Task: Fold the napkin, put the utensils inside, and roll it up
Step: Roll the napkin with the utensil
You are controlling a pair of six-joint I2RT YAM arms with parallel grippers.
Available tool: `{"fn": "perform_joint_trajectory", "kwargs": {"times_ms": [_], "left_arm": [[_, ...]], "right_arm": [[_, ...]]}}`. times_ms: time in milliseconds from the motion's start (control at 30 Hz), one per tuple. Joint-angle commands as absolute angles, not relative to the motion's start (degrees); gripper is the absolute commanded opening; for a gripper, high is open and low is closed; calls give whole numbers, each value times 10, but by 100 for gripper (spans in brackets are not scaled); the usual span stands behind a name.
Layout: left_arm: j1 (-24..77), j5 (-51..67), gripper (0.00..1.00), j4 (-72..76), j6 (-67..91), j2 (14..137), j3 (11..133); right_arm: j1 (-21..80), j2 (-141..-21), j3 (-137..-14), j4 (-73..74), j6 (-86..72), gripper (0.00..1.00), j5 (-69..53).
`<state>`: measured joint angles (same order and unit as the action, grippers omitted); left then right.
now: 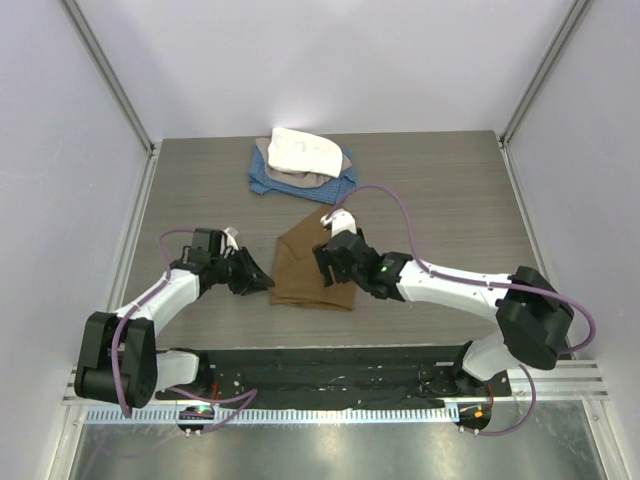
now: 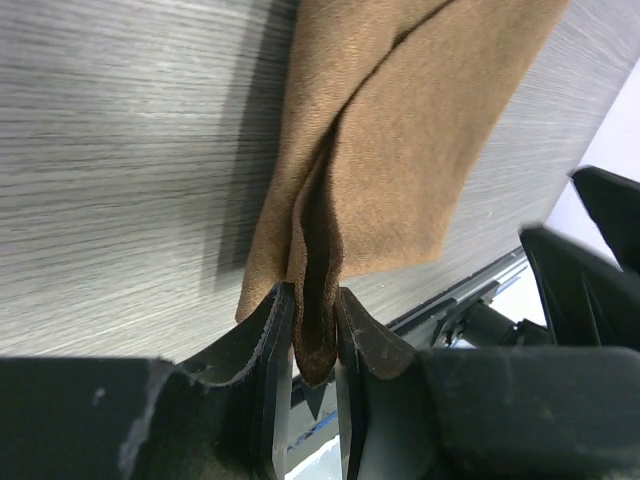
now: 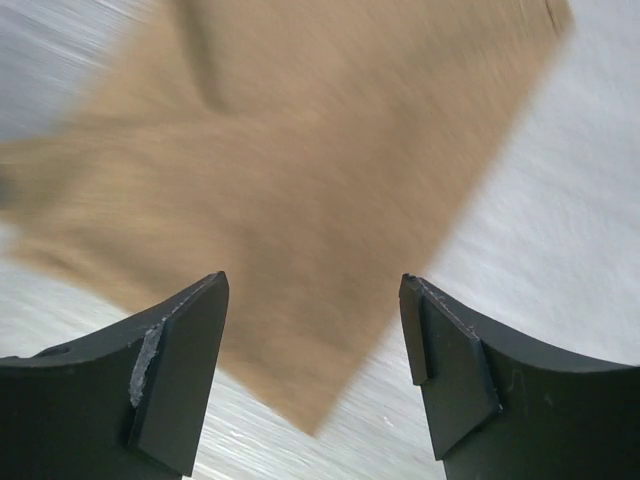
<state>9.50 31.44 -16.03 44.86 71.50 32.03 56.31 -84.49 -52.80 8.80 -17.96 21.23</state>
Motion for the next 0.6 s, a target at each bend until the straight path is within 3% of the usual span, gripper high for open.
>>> {"fn": "perform_joint_trajectory", "kwargs": {"times_ms": [0,367,567], "left_arm": [[98,305,26,-139,451,713,313],[105,305,27,-135,446,727,311],[106,307,30,-137,444,723,315]], "right_arm": [[523,-853,-515,180,-265,76,155],[512,-900,-500,192,-288,71,120],[509,-915,-498,210,-292,50,125]]}}
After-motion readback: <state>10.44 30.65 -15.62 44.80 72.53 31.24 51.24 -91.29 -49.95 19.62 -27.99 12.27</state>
